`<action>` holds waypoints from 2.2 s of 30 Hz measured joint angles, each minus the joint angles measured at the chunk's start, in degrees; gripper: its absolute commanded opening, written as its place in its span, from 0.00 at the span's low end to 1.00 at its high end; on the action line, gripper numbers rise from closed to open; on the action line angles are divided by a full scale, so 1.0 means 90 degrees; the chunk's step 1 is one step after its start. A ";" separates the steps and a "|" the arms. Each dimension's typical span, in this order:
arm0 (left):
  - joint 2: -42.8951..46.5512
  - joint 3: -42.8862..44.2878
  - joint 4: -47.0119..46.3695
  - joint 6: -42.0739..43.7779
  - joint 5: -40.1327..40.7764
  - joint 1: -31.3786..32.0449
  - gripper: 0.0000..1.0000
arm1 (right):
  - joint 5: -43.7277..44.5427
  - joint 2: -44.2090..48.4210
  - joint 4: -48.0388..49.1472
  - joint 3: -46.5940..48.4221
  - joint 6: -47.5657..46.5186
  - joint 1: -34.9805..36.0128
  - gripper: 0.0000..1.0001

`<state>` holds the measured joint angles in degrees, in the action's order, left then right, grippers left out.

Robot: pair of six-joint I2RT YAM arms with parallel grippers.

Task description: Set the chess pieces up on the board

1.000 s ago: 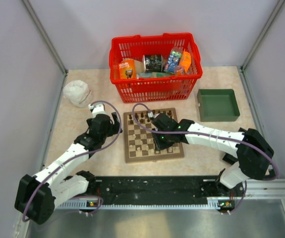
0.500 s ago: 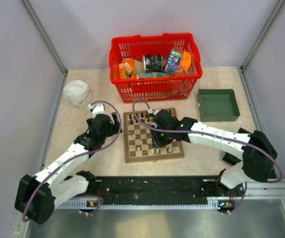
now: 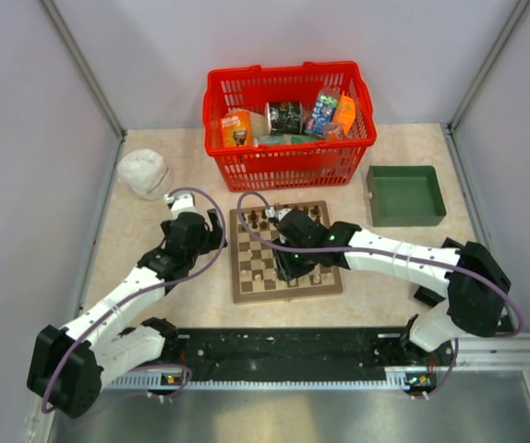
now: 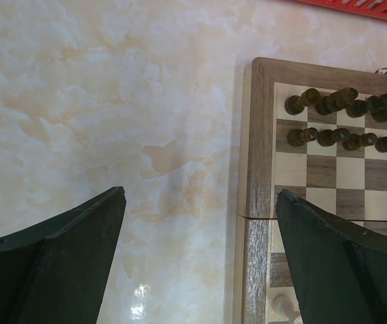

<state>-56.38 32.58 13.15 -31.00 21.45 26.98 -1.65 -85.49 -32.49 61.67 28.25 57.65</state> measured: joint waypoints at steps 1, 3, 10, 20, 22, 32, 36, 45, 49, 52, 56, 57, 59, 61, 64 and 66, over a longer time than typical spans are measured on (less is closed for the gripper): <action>0.0000 0.0000 0.0000 0.0000 0.0000 0.0000 0.99 | 0.0000 -0.0022 -0.0002 0.0017 -0.0007 0.0000 0.35; 0.0000 0.0000 0.0000 0.0000 0.0000 0.0000 0.99 | 0.0000 -0.0068 0.0010 0.0041 -0.0019 0.0000 0.35; -0.0002 0.0000 0.0000 0.0000 0.0000 0.0000 0.99 | 0.0000 -0.0238 -0.0005 0.0041 -0.0019 0.0000 0.35; -0.0002 0.0000 0.0000 0.0000 0.0000 0.0000 0.99 | -0.0027 -0.0316 -0.0007 0.0044 -0.0022 0.0002 0.30; -0.0002 0.0000 0.0000 0.0000 0.0000 0.0000 0.99 | -0.0041 -0.0347 -0.0007 0.0044 -0.0024 0.0005 0.29; -0.0002 0.0000 0.0002 0.0000 0.0002 0.0000 0.99 | -0.0087 -0.0532 0.0002 0.0124 -0.0032 0.0073 0.24; -0.0002 0.0000 0.0002 0.0000 0.0002 0.0000 0.99 | -0.0087 -0.0532 0.0000 0.0124 -0.0063 0.0080 0.24; -0.0002 0.0000 0.0002 0.0000 0.0002 0.0000 0.99 | -0.0036 -0.0532 0.0000 0.0126 -0.0078 0.0080 0.25; -0.0002 0.0000 0.0002 0.0000 0.0002 0.0000 0.99 | 0.0007 -0.0532 0.0002 0.0129 -0.0075 0.0080 0.24; -0.0002 0.0000 0.0002 -0.0002 0.0002 0.0000 0.99 | 0.0007 -0.0532 0.0007 0.0163 -0.0075 0.0080 0.25; 0.0000 0.0000 0.0002 0.0000 0.0005 0.0000 0.99 | 0.0007 -0.0534 0.0027 0.0221 -0.0075 0.0080 0.25; 0.0000 -0.0002 0.0002 0.0000 0.0005 0.0000 0.99 | 0.0007 -0.0534 0.0034 0.0223 -0.0075 0.0080 0.25; 0.0000 -0.0002 0.0002 0.0000 0.0005 0.0000 0.99 | 0.0007 -0.0534 0.0034 0.0228 -0.0075 0.0080 0.25; 0.0000 -0.0002 0.0002 0.0000 0.0005 0.0000 0.99 | 0.0010 -0.0534 0.0032 0.0228 -0.0075 0.0080 0.25; 0.0000 -0.0002 0.0002 -0.0002 0.0005 0.0000 0.99 | 0.0007 -0.0534 0.0032 0.0228 -0.0073 0.0080 0.25; 0.0000 -0.0002 0.0002 -0.0002 0.0005 0.0000 0.99 | 0.0007 -0.0534 0.0034 0.0228 -0.0075 0.0080 0.25</action>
<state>-56.38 32.56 13.17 -31.03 21.50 26.98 -1.58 -90.30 -32.18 63.72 27.57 58.37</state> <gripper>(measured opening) 0.987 0.249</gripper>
